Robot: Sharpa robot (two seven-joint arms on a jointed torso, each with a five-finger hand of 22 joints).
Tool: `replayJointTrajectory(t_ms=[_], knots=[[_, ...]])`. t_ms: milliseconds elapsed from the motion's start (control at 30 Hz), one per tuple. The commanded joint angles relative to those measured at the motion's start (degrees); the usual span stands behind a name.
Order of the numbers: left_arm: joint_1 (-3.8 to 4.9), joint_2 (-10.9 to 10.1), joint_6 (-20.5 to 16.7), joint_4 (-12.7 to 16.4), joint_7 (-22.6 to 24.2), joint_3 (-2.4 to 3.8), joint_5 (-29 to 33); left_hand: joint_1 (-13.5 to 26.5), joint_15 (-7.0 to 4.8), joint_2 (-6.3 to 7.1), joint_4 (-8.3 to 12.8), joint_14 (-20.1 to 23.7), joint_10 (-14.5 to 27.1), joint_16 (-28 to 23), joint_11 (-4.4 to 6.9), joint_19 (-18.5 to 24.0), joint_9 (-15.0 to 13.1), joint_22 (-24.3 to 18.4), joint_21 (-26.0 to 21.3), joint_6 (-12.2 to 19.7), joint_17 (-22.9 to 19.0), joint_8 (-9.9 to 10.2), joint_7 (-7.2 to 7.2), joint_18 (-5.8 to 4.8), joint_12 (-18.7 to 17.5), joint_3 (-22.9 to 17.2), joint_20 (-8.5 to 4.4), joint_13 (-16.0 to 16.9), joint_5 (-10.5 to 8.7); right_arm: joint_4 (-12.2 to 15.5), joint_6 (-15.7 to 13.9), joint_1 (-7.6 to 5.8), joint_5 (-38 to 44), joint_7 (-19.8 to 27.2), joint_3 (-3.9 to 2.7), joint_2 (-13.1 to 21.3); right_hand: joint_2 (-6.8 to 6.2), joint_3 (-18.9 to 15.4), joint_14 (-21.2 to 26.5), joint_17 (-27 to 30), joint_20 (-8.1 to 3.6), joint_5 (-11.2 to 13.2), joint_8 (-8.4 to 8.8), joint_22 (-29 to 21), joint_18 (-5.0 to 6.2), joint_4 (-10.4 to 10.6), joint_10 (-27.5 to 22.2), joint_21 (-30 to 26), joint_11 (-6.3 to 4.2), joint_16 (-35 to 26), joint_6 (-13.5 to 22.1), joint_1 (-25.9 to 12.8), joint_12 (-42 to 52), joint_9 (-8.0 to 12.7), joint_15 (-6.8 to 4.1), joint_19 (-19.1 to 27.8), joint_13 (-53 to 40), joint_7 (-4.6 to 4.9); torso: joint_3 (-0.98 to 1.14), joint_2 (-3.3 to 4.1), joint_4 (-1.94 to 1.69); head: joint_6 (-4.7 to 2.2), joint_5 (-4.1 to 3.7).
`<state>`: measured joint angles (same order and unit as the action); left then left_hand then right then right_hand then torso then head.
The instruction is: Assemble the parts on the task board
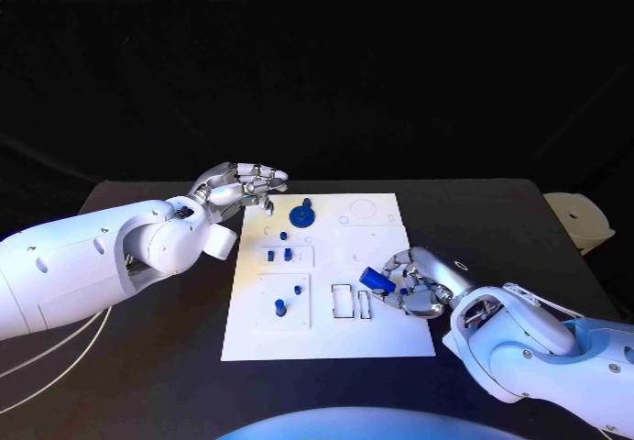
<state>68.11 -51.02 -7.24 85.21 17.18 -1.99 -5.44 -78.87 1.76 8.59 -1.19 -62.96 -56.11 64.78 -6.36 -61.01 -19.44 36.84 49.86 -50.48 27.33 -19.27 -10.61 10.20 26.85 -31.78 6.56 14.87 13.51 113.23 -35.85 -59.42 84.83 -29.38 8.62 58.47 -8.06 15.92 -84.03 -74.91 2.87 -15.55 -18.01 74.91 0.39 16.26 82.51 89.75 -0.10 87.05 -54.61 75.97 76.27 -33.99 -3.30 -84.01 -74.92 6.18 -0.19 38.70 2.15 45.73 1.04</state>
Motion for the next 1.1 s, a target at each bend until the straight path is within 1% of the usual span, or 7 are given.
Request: replayJointTrajectory(t_ms=[33,300,467,933,1033,1067,1100], knots=[[0.05,0.14,0.40,0.07,0.75,0.03,-0.04,0.27,0.09,-0.49,0.00,0.41,0.49,0.39,0.05,-0.13,-0.05,-0.08,-0.34,0.41,-0.08,-0.15,0.09,0.40,0.30,-0.37,0.33,0.05,0.23,-0.20,0.61,-0.09,-5.20,1.23,0.00,-0.73,0.29,2.42,-4.67,-8.59,-0.49,0.70,-1.50,15.09,-0.39,-0.04,0.13,0.25,0.22,0.14,-2.20,-0.26,-0.20,-1.48,-0.38,-5.99,-5.13,-1.62,-0.07,0.09,0.01,0.15,0.07],[0.05,0.16,0.45,0.15,0.68,0.02,-0.04,0.24,0.07,-0.48,0.03,0.42,0.50,0.40,0.07,-0.14,-0.07,-0.08,-0.35,0.39,-0.11,-0.21,0.11,0.41,0.36,-0.40,0.32,0.05,0.23,-1.86,5.09,0.02,-10.68,1.07,0.17,-3.82,0.52,2.56,-4.65,-8.52,-0.38,1.82,-1.67,15.09,-0.39,0.40,0.19,0.25,0.31,0.11,-2.54,-3.74,-0.37,-1.67,-0.28,-5.99,-5.20,-1.59,-0.08,0.11,-0.02,0.30,0.01],[0.06,0.11,0.53,0.27,0.51,0.02,-0.04,-0.07,0.01,-0.52,0.31,0.46,0.58,0.42,0.11,-0.18,-0.08,-0.07,-0.32,0.46,-0.18,-0.28,0.12,0.43,0.51,-0.67,0.26,0.04,0.32,-2.83,5.81,0.07,-13.11,0.99,0.25,-5.30,0.91,2.76,-4.64,-8.45,-0.57,1.73,-2.72,15.09,-0.39,0.37,-0.13,0.25,-0.12,0.08,-3.69,-6.22,-1.38,-2.27,-0.60,-5.99,-4.63,-2.13,-0.21,0.09,0.07,0.34,-0.14],[0.07,0.09,0.64,0.37,0.57,0.03,-0.04,-0.10,0.00,-0.49,0.37,0.48,0.62,0.43,0.10,-0.19,-0.08,-0.06,-0.31,0.48,-0.21,-0.31,0.10,0.42,0.56,-0.72,0.25,0.03,0.32,-4.42,5.87,0.08,-13.85,0.42,0.31,-7.41,0.94,2.64,-4.67,-8.55,-0.85,1.89,-3.67,15.09,-0.39,0.41,0.25,0.25,-0.43,0.12,-4.13,-8.94,-1.17,-2.87,-0.89,-5.99,-4.91,-2.48,0.00,0.07,-0.06,0.42,0.02],[0.07,0.03,0.65,0.39,0.56,0.03,-0.04,-0.10,0.00,-0.49,0.37,0.48,0.62,0.43,0.10,-0.19,-0.08,-0.06,-0.31,0.48,-0.21,-0.31,0.10,0.42,0.56,-0.72,0.25,0.03,0.32,-4.69,6.02,0.08,-13.84,0.30,0.31,-7.65,0.81,2.54,-4.68,-8.58,-0.92,1.02,-3.88,15.09,-0.39,0.34,0.33,0.25,-0.50,0.14,-4.10,-9.51,-1.13,-3.02,-0.96,-5.99,-4.98,-2.55,0.02,0.14,-0.01,0.44,0.15],[0.07,0.01,0.65,0.40,0.55,0.03,-0.04,-0.10,0.00,-0.49,0.37,0.48,0.62,0.43,0.10,-0.19,-0.08,-0.06,-0.31,0.48,-0.21,-0.31,0.10,0.42,0.56,-0.72,0.25,0.03,0.32,-4.75,6.08,0.08,-13.83,0.28,0.31,-7.70,0.54,2.24,-4.68,-8.60,-1.02,-1.44,-4.16,15.09,-0.39,0.30,0.43,0.25,-0.58,0.15,-4.05,-10.16,-1.09,-3.24,-1.03,-5.99,-5.07,-2.63,0.02,0.17,0.03,0.48,0.21],[0.07,0.00,0.65,0.40,0.55,0.03,-0.04,-0.10,0.00,-0.49,0.37,0.48,0.62,0.43,0.10,-0.19,-0.08,-0.06,-0.31,0.48,-0.21,-0.31,0.10,0.42,0.56,-0.72,0.25,0.03,0.32,-4.80,6.14,0.08,-13.83,0.26,0.31,-7.75,0.53,2.23,-4.68,-8.59,-1.02,-1.46,-4.16,15.09,-0.39,0.30,0.42,0.25,-0.59,0.14,-4.05,-10.17,-1.11,-3.24,-1.03,-5.99,-5.06,-2.63,0.03,0.18,0.03,0.49,0.22]])
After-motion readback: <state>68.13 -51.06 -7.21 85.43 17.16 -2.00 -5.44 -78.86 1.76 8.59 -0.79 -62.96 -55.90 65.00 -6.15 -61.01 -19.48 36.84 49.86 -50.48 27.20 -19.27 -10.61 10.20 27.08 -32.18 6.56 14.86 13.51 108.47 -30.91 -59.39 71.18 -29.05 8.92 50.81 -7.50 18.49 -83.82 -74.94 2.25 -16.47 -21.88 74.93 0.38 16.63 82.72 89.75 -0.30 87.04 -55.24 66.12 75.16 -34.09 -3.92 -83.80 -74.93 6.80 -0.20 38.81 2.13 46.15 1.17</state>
